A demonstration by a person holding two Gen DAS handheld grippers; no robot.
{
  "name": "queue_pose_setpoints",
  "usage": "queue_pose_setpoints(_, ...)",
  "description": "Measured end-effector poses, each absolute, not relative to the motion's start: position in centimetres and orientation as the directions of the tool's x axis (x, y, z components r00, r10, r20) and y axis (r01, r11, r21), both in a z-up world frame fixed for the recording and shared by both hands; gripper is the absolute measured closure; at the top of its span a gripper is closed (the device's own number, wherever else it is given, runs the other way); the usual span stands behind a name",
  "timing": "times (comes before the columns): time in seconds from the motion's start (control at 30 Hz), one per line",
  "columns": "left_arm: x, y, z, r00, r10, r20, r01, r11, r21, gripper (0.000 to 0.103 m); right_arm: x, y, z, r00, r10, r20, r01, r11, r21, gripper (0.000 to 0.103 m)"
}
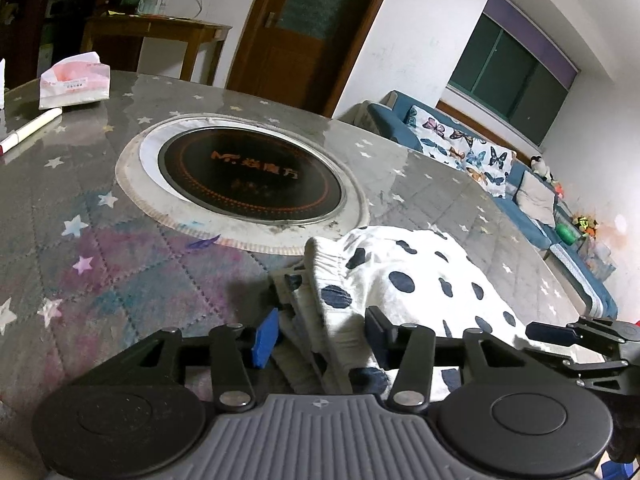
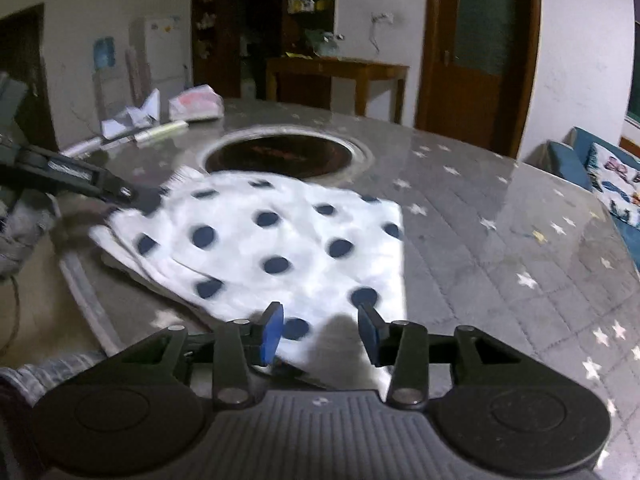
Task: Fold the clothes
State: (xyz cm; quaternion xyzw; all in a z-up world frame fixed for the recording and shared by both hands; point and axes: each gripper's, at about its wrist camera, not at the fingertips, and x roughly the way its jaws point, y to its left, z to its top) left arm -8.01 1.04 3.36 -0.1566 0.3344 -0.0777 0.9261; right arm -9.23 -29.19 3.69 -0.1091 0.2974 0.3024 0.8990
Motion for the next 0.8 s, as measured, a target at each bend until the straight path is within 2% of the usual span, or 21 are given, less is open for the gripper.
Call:
queue_pose_setpoints(0.17,-7.9,1.5,2.8,0.751,-0.252,-0.61,0.022,0.933,-0.36,0.05,-9.1,-28.2,2.4,0.612,0.459,-0.644,-0.624,0.781,-0.035,0.059)
queue_pose_setpoints(0.37,-7.6,2.5,3.0,0.746,-0.286,-0.602,-0.002,0.902,-0.432,0.047,-9.6,-26.8,4.6,0.601,0.511,-0.615,-0.681,0.73,-0.059,0.059)
queue_pose_setpoints(0.43,-7.4,2.8,3.0,0.741,-0.293,-0.605,-0.017,0.891,-0.453,0.047,-9.9,-25.7,5.2,0.578,0.545,-0.607,-0.722,0.688,-0.07,0.054)
queue_pose_setpoints(0.63,-7.0,3.9,3.5,0.737,-0.278,-0.617,-0.076,0.872,-0.484,0.034,-11.1,-20.1,5.0,0.462,0.628,-0.626,-0.856,0.501,-0.129,0.05)
queue_pose_setpoints(0.8,-7.2,4.6,3.6,0.73,-0.274,-0.626,-0.114,0.854,-0.508,0.023,-12.2,-16.2,4.1,0.428,0.628,-0.651,-0.9,0.366,-0.239,0.049)
